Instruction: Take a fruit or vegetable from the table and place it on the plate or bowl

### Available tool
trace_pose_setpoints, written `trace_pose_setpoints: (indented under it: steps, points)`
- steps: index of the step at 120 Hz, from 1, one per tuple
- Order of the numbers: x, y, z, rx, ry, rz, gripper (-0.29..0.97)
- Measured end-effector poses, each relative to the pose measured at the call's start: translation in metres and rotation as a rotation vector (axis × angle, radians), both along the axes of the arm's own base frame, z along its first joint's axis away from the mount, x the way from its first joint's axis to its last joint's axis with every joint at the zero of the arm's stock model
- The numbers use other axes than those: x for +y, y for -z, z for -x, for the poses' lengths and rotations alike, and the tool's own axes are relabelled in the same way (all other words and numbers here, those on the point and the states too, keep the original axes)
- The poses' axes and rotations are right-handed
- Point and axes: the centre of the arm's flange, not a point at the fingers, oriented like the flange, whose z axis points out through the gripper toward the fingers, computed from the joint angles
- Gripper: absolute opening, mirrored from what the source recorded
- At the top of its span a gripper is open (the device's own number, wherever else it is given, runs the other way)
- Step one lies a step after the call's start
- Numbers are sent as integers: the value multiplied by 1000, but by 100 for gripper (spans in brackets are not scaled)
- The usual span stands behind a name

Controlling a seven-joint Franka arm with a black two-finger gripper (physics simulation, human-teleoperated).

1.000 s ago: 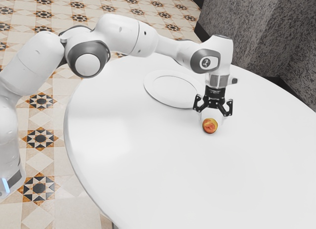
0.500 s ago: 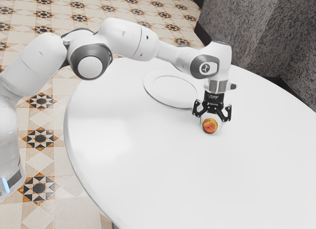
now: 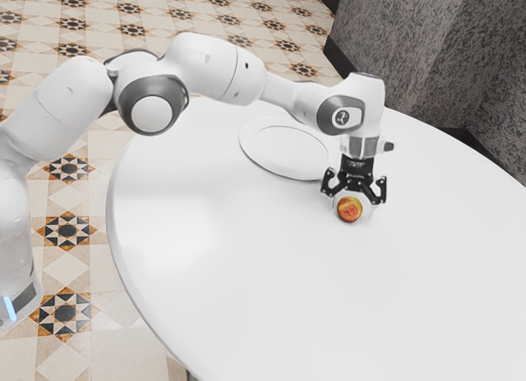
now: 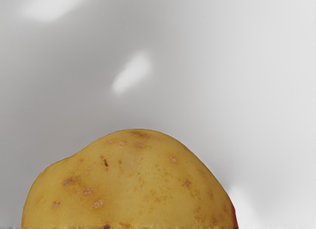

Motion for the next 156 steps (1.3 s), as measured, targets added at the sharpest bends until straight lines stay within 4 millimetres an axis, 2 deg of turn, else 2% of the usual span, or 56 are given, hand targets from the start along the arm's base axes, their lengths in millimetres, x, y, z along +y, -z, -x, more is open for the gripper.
trace_pose_setpoints:
  steps: [13, 30, 45, 62, 72, 78, 94, 104, 117, 134, 144, 156]
  points:
    - [-2, 0, 0, 0, 0, -3, 48]
    - [-4, 0, -1, -4, -1, -18, 35]
    - [-3, -10, 0, -17, -2, -74, 35]
    - [6, -32, 3, -44, -25, -103, 34]
    - [30, -48, 6, -62, -67, -131, 34]
    - [51, -59, 10, -72, -102, -142, 34]
    - [130, -83, 29, -86, -219, -158, 34]
    - [174, -86, 49, -68, -284, -160, 34]
    - [213, -81, 76, -30, -345, -158, 34]
    - [229, -80, 89, -11, -372, -155, 37]
    - [222, -85, 88, -19, -359, -155, 51]
    - [214, -101, 89, -43, -343, -164, 59]
